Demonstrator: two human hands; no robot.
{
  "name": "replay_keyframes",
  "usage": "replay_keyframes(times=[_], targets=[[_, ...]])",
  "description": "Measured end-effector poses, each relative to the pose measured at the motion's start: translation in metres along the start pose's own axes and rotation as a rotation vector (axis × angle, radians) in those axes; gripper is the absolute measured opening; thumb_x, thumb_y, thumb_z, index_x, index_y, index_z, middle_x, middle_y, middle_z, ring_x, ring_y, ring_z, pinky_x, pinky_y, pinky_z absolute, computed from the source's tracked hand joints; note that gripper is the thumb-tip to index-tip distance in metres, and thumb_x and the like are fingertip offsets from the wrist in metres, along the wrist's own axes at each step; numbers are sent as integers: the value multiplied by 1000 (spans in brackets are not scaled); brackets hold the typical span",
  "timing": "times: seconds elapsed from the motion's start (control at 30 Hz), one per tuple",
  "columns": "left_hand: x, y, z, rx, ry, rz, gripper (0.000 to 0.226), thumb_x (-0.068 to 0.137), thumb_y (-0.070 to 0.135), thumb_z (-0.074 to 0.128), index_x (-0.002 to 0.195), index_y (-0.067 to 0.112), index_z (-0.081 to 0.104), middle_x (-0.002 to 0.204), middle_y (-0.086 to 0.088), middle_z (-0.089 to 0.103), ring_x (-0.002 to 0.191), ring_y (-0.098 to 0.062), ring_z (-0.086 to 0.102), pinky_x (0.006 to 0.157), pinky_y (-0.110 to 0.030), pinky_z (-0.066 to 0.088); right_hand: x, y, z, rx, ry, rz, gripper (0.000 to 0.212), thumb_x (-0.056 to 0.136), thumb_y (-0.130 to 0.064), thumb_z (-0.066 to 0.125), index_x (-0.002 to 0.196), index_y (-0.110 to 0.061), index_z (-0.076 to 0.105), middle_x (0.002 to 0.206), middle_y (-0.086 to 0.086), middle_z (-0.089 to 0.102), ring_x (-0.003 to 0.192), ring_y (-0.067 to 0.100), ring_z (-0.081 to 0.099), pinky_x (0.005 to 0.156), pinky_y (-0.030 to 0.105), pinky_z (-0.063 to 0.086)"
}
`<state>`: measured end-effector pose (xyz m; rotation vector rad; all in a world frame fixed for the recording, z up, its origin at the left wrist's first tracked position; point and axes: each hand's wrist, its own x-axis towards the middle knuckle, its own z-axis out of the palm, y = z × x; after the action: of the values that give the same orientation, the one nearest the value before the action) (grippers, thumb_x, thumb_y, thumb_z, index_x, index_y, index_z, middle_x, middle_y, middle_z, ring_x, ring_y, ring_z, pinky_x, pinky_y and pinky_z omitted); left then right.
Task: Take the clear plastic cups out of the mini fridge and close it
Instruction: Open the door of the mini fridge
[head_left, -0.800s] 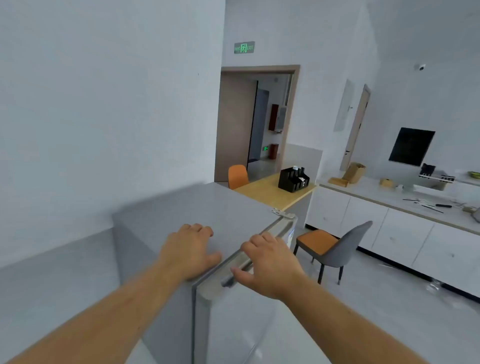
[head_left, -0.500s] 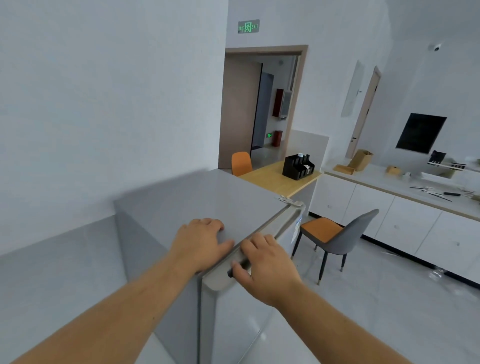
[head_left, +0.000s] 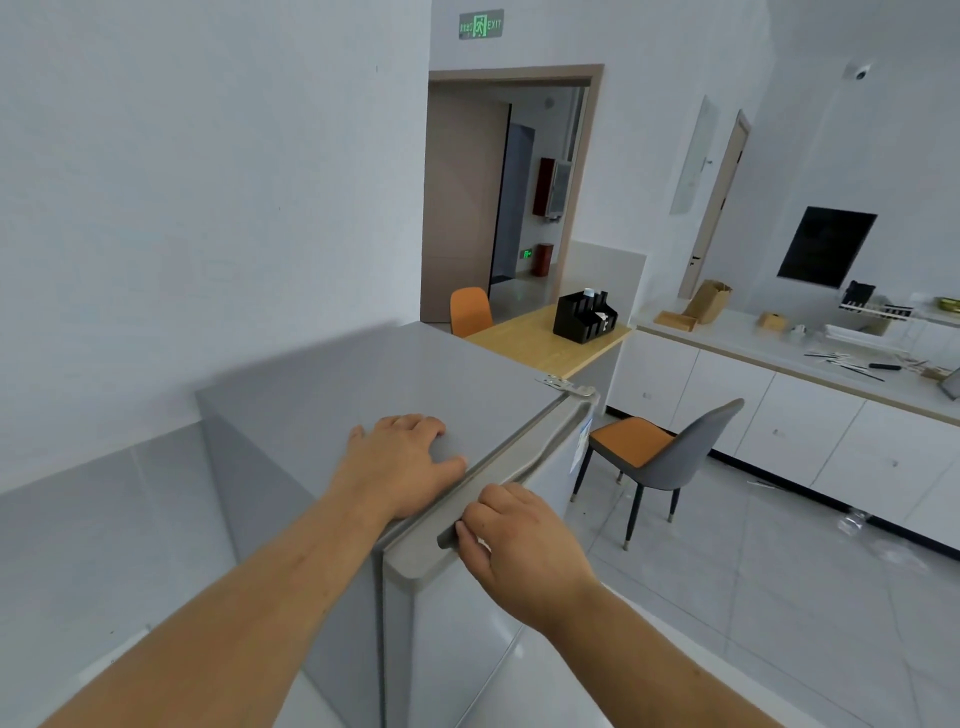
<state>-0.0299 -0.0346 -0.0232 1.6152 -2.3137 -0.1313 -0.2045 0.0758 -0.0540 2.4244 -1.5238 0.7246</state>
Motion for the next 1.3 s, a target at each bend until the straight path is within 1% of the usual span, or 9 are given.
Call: replay_keyframes(times=[0.3,0.43,0.53,0.63,0.77,0.9,1.0,1.17,1.3], targets=[[0,1,-1,-2,-10,-9,74,81,79,32,142,39,47,154,8,47,139,-19,39,116,-58,26,-17,9,-25,83,12,1,23,102,-30,52,84,-18,58,84,-5,53,79,14,46,73,32,44],[-1,1,-1,-5,-22,-12,75,82,79,31,144,39,45,156,7,45,142,-19,37,118,-59,23,12,-5,-37,102,59,232,17,97,-39,50,95,-23,55,96,-6,54,92,15,46,83,34,45],[-2,0,-1,-16,-20,-15,75,83,79,32,145,38,45,156,8,44,143,-18,35,119,-58,21,40,-20,-33,66,-117,510,40,96,-48,46,124,-21,51,123,3,55,116,27,45,99,45,43],[-3,2,-1,-13,-10,-18,78,81,82,30,143,38,47,155,8,46,142,-18,37,118,-56,24,48,-30,-19,42,-318,655,61,93,-47,41,146,-17,37,154,10,38,146,38,21,113,62,27],[-2,1,-1,2,-4,-11,76,82,81,31,143,38,47,155,9,45,142,-18,38,118,-55,25,40,-28,-12,111,-321,684,68,92,-46,38,154,-19,29,166,4,23,155,33,-3,118,68,10],[-2,1,0,8,-14,-9,73,84,77,33,145,39,45,157,8,43,143,-18,37,118,-55,25,27,-16,-21,91,-366,654,76,91,-50,40,158,-18,25,169,4,17,156,31,-5,122,61,11],[-2,1,0,7,-13,-11,74,84,77,31,145,38,44,157,8,44,142,-19,38,118,-55,25,16,-10,-33,59,-421,628,72,92,-47,42,156,-15,33,170,4,14,156,31,-3,123,56,14],[-1,1,1,23,-5,-8,71,86,77,30,144,39,45,155,8,46,140,-19,41,118,-54,27,2,-2,-57,-49,-419,610,54,90,-41,57,136,-12,55,143,7,46,134,31,36,108,50,42],[-2,0,1,34,-4,0,70,87,78,31,144,39,45,156,8,45,141,-19,40,117,-53,29,-8,8,-68,-127,-376,643,34,94,-26,60,124,-10,61,123,9,51,115,28,46,94,45,53]])
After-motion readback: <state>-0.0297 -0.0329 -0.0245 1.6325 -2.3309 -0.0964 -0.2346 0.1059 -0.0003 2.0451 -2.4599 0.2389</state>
